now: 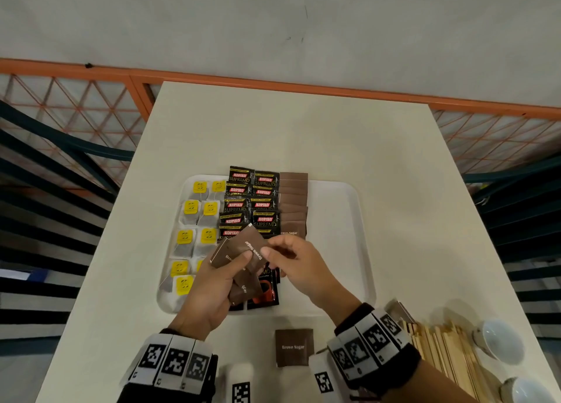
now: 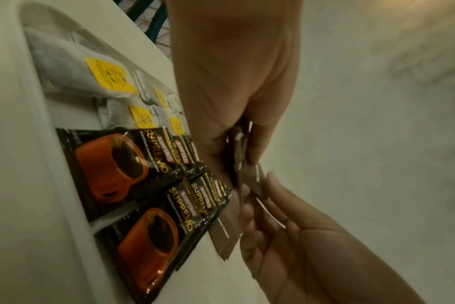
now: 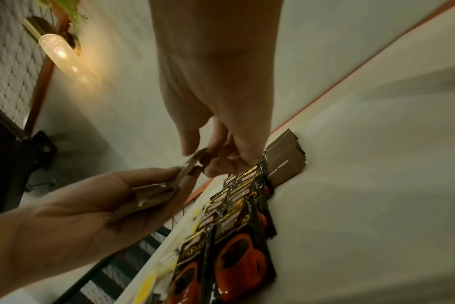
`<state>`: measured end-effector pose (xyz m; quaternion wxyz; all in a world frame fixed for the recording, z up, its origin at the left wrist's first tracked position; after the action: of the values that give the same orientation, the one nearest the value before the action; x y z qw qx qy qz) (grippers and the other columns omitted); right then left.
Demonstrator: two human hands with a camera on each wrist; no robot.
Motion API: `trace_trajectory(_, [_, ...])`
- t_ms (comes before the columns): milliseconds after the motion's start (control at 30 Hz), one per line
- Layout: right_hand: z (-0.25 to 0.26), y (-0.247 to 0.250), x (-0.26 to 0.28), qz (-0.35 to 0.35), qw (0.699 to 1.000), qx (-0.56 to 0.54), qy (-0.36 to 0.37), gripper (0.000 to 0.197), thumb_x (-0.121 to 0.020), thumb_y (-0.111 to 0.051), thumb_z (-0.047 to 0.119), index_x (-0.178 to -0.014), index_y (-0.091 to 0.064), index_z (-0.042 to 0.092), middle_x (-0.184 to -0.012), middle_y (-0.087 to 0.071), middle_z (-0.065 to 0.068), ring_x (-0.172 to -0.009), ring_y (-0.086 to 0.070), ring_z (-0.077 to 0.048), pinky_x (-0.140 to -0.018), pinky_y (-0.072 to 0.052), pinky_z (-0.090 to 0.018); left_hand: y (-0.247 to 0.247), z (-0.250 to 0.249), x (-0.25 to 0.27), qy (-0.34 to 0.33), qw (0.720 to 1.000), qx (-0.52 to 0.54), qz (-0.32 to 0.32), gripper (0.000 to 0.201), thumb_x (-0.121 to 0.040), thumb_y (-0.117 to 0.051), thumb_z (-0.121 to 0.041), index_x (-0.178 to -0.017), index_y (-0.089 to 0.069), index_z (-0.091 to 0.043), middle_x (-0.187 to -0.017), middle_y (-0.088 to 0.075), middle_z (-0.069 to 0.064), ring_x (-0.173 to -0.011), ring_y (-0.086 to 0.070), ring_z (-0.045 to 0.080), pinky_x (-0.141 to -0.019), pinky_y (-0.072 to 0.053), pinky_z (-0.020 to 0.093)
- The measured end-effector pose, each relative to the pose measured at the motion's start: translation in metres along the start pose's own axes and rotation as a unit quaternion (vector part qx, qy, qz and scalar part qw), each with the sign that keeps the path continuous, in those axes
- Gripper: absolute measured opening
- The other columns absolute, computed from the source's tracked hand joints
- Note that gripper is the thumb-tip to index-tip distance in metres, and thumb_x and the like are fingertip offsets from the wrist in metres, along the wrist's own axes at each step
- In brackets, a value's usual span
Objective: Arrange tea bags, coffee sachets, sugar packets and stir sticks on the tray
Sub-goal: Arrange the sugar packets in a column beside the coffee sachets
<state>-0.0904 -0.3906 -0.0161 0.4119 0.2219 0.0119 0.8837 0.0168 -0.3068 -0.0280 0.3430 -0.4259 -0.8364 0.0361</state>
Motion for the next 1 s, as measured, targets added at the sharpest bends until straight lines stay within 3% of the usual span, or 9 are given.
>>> trace_trajectory(100, [-0.004,0.002,0.0,-0.016,0.999,-0.049,-0.002,0.011,-0.087,-0.062,0.017,-0.098,-0.062,0.014,-0.083,-0.063,0.002,-0.071,-0.059,-0.007,-0.061,-0.05,-0.016,0.003,-0.003,0.0,-0.022,0.999,-0.032,-0.022,0.015,-0.084,-0.059,-0.001,-0.088,-0.065,-0.014,-0.071,-0.071,0.003,-0.063,-0.067,0.016,-0.058,-0.055,0.029])
trace_trajectory(167, [0.002,0.009,0.001,-0.043,0.997,-0.055,0.037,0.009,-0.087,-0.062,0.013,-0.092,-0.06,0.019,-0.084,-0.064,0.001,-0.069,-0.061,-0.007,-0.062,-0.052,-0.017,0.007,-0.002,-0.001,-0.024,0.999,-0.029,-0.035,0.012,-0.085,-0.059,-0.002,-0.086,-0.065,-0.012,-0.071,-0.068,0.008,-0.059,-0.066,0.016,-0.057,-0.055,0.03])
trace_trajectory(233, [0.017,0.021,0.008,-0.095,0.988,0.01,0.125,0.016,-0.084,-0.064,0.011,-0.087,-0.06,0.026,-0.088,-0.063,0.005,-0.076,-0.062,-0.008,-0.067,-0.052,-0.017,0.006,0.0,-0.001,-0.015,0.999,-0.01,-0.032,0.007,-0.087,-0.058,-0.008,-0.088,-0.064,-0.01,-0.073,-0.068,0.012,-0.058,-0.067,0.016,-0.058,-0.057,0.028])
trace_trajectory(367, [0.036,0.015,0.025,-0.112,0.937,0.191,0.271,0.01,-0.084,-0.063,0.008,-0.093,-0.067,0.011,-0.097,-0.054,0.012,-0.09,-0.054,0.0,-0.08,-0.049,-0.01,-0.003,-0.001,0.001,-0.004,1.0,0.015,0.003,0.027,-0.088,-0.052,-0.033,-0.095,-0.065,-0.011,-0.072,-0.073,0.01,-0.062,-0.07,0.016,-0.062,-0.059,0.028])
trace_trajectory(467, [0.033,0.011,0.031,-0.109,0.921,0.218,0.303,0.015,-0.083,-0.063,0.008,-0.097,-0.067,0.011,-0.102,-0.057,0.006,-0.099,-0.049,0.002,-0.084,-0.047,-0.007,-0.003,-0.003,0.001,-0.006,1.0,0.015,-0.004,0.008,-0.086,-0.059,-0.016,-0.089,-0.066,-0.015,-0.07,-0.074,0.005,-0.059,-0.069,0.014,-0.055,-0.058,0.024])
trace_trajectory(567, [0.023,0.017,0.029,-0.103,0.959,0.102,0.243,0.012,-0.082,-0.064,0.007,-0.093,-0.068,0.012,-0.099,-0.056,0.012,-0.096,-0.056,-0.001,-0.078,-0.049,-0.008,0.001,-0.003,0.0,-0.019,1.0,-0.012,-0.01,0.018,-0.084,-0.059,0.001,-0.089,-0.068,-0.014,-0.071,-0.073,0.004,-0.059,-0.069,0.014,-0.054,-0.056,0.022])
trace_trajectory(700, [-0.01,0.024,0.014,-0.069,0.992,-0.091,0.05,0.017,-0.085,-0.063,0.01,-0.102,-0.06,0.013,-0.104,-0.064,-0.005,-0.081,-0.067,-0.013,-0.07,-0.056,-0.021,0.004,0.001,0.001,-0.014,0.999,-0.031,-0.012,0.018,-0.083,-0.061,0.002,-0.095,-0.067,-0.01,-0.079,-0.072,0.008,-0.061,-0.069,0.015,-0.053,-0.056,0.023])
trace_trajectory(833, [-0.033,0.027,0.006,-0.021,0.995,-0.081,-0.05,0.014,-0.087,-0.061,0.011,-0.1,-0.066,0.007,-0.088,-0.069,-0.008,-0.076,-0.064,-0.01,-0.066,-0.052,-0.017,0.005,0.009,0.0,0.002,0.998,-0.064,-0.004,0.016,-0.084,-0.059,0.002,-0.096,-0.065,-0.007,-0.083,-0.07,0.015,-0.062,-0.069,0.016,-0.057,-0.057,0.024])
trace_trajectory(1000, [-0.052,0.064,-0.001,-0.105,0.987,-0.085,-0.086,0.005,-0.087,-0.061,0.008,-0.091,-0.064,0.009,-0.072,-0.062,0.0,-0.065,-0.054,-0.011,-0.056,-0.044,-0.013,0.024,0.016,-0.001,0.024,0.998,-0.047,-0.033,0.014,-0.089,-0.053,0.0,-0.092,-0.064,-0.008,-0.082,-0.069,0.014,-0.063,-0.071,0.015,-0.057,-0.058,0.023])
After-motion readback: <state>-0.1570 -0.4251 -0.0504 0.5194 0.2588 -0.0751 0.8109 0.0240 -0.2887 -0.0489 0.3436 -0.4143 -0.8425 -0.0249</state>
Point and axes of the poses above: each hand's wrist, its own x-axis away from the middle knuckle, its own y-axis out of the back of the hand, z = x × y, the point moved 10 cm from there along -x, towards the middle knuckle
